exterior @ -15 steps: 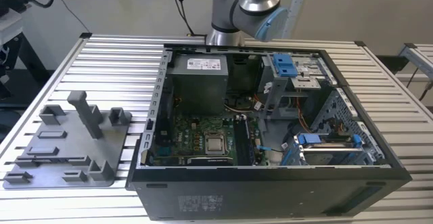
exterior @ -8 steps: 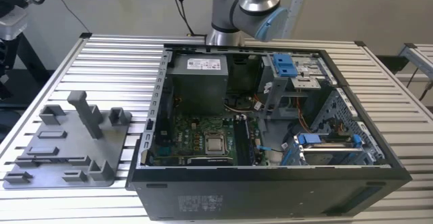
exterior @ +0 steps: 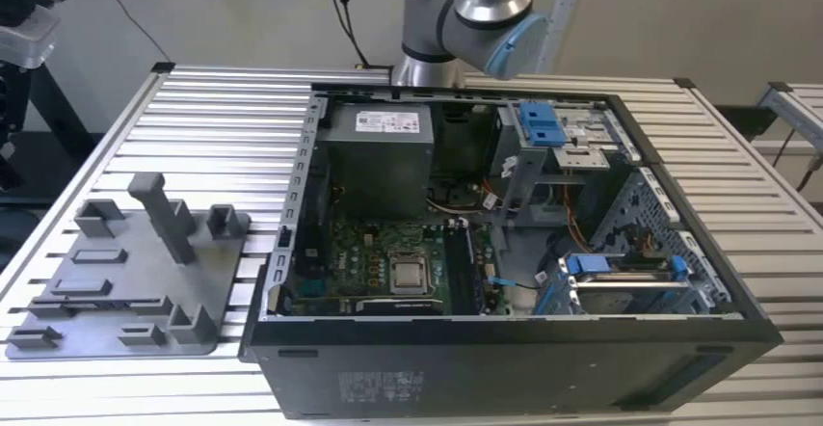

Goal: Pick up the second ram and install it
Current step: 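Pick up the second ram and move it above second insertion slot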

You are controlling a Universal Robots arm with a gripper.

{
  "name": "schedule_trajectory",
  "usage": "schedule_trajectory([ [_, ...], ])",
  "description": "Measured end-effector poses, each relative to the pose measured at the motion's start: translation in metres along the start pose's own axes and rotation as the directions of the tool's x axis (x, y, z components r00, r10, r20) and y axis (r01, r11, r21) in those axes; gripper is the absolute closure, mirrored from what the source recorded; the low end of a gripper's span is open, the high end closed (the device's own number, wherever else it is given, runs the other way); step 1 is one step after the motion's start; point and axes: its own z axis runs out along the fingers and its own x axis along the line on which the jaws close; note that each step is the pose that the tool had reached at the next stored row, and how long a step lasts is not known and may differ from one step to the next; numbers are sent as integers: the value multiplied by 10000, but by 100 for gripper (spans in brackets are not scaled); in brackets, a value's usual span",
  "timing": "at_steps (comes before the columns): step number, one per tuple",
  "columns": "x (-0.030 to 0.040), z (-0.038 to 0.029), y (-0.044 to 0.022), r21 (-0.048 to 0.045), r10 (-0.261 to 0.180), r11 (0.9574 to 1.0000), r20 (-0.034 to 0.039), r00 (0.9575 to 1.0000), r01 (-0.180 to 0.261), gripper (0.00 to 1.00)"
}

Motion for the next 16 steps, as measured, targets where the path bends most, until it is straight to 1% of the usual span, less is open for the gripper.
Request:
schedule_trajectory([
  [3,0,5,-1,2,-539,9985,-28,9985,539,89],
  [6,0,11,-1,-1,-1091,9940,-57,9940,1091,89],
  [8,0,15,-1,-5,-1438,9896,-77,9896,1438,89],
  [11,0,23,-1,-14,-1951,9808,-104,9807,1951,89],
  [14,0,30,-3,-23,-2320,9727,-125,9726,2320,89],
  [16,1,32,-8,-27,-2499,9683,-136,9682,2499,89],
])
